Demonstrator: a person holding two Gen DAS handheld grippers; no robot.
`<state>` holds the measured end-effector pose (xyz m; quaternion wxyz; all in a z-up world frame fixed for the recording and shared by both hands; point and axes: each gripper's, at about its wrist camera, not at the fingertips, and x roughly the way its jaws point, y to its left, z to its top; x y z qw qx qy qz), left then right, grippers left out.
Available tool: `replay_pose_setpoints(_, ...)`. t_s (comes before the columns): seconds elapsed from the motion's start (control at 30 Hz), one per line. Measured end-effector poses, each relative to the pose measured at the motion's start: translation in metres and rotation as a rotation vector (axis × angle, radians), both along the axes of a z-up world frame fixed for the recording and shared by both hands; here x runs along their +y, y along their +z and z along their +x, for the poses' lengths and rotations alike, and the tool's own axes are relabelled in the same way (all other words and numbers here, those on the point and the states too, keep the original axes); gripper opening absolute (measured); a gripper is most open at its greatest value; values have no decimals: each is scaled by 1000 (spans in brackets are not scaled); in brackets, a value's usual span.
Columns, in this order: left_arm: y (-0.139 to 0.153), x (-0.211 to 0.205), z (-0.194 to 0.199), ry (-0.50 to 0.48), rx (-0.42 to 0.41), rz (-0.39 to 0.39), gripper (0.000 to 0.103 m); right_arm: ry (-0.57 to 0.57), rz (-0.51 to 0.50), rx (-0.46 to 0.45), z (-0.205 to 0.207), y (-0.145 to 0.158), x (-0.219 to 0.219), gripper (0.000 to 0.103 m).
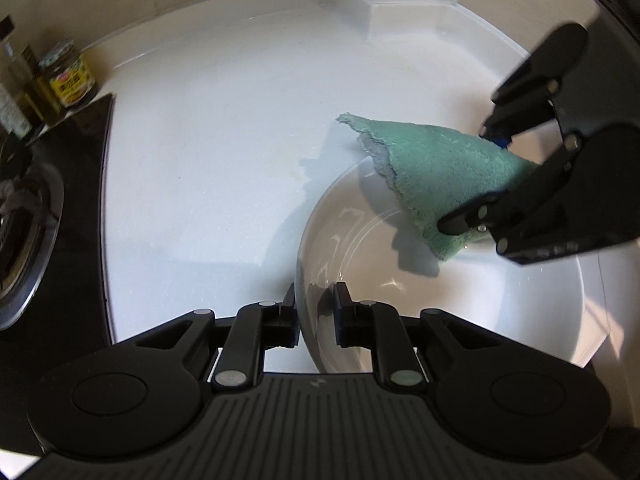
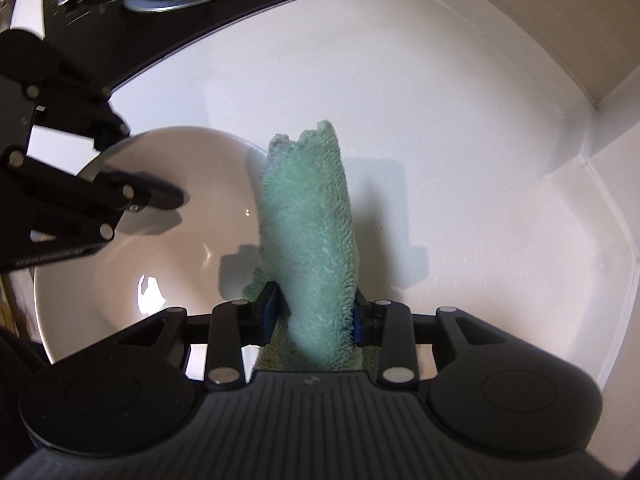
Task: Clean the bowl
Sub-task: 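Wipe the bowl interior again with the towel in the right gripper while the left gripper holds the rim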
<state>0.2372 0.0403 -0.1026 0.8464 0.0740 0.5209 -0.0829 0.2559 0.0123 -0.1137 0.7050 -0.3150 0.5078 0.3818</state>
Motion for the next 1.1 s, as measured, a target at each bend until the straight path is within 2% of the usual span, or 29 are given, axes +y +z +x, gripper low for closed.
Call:
replay_pose_setpoints(0.13, -6, 3, 3, -55, -6, 20, 17, 80, -37, 6, -1, 3, 1, 30)
replay_pose_setpoints(0.43, -6, -3, 0, -74, -10, 28, 17, 271, -129, -71, -8, 0, 40, 33)
replay_pose_setpoints(0.53, -6, -6, 1, -74, -11, 28, 17, 282, -130, -81, -11, -1, 44, 34)
replay_pose_setpoints(0.63, -6, -7, 1, -71, -13, 24, 17, 272, -120, -84, -13, 5, 29, 34)
replay_pose_setpoints(0.73, -5, -7, 2, -58, -10, 9, 17, 221, -93, -74, -12, 6, 24, 34)
replay_pose_setpoints(0.97, -1, -6, 5, 111, 31, -64, 17, -16, 23, -2, 11, 14, -17, 29)
replay_pose_setpoints(1.03, 0, -7, 4, 125, 31, -67, 17, -105, 49, 13, 11, 15, -30, 27)
replay_pose_setpoints(1.1, 0, -18, 11, 111, 28, -63, 17, -134, 51, 12, 6, 15, -37, 26)
